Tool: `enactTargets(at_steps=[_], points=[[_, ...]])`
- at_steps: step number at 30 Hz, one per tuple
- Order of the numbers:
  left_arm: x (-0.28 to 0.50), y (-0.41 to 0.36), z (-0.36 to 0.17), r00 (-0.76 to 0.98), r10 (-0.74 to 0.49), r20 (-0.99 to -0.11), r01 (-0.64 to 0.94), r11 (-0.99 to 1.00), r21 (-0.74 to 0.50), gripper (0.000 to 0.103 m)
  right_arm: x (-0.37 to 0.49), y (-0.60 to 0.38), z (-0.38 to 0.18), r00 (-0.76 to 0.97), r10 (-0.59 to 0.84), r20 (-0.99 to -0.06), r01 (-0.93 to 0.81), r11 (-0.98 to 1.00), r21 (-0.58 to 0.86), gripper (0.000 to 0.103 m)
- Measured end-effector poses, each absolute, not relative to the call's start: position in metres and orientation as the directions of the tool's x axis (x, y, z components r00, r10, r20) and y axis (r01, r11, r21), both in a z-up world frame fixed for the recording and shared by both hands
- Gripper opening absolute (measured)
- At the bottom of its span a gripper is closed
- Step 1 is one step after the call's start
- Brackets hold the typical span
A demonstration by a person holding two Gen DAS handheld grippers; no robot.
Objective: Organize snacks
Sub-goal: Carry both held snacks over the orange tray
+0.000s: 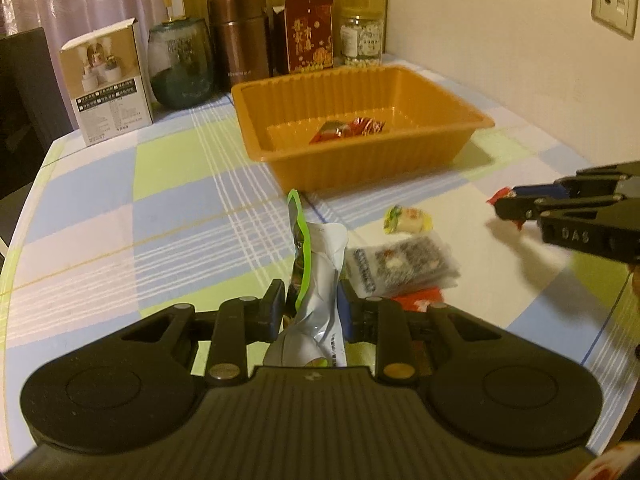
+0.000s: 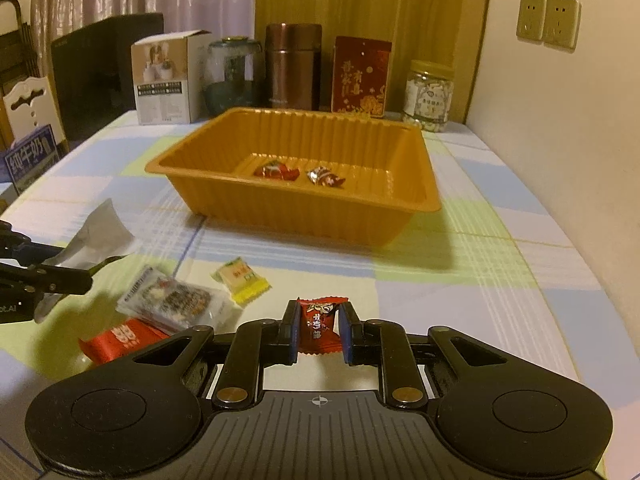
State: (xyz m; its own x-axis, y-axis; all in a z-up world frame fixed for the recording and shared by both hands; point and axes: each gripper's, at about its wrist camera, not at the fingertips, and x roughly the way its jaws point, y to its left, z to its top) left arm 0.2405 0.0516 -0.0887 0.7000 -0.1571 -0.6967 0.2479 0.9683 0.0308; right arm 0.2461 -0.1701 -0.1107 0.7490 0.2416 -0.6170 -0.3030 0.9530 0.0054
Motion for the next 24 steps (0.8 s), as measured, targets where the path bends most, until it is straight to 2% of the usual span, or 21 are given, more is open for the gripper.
enactTargets(at_steps=[24], points=[[0.283, 0.013, -0.042, 0.772, -0.224, -0.595, 0.241, 0.969, -0.053, 0.025, 0.276, -0.170, -0.052, 0.824, 0.254, -0.507, -0.260, 0.964, 0.059, 0.020]])
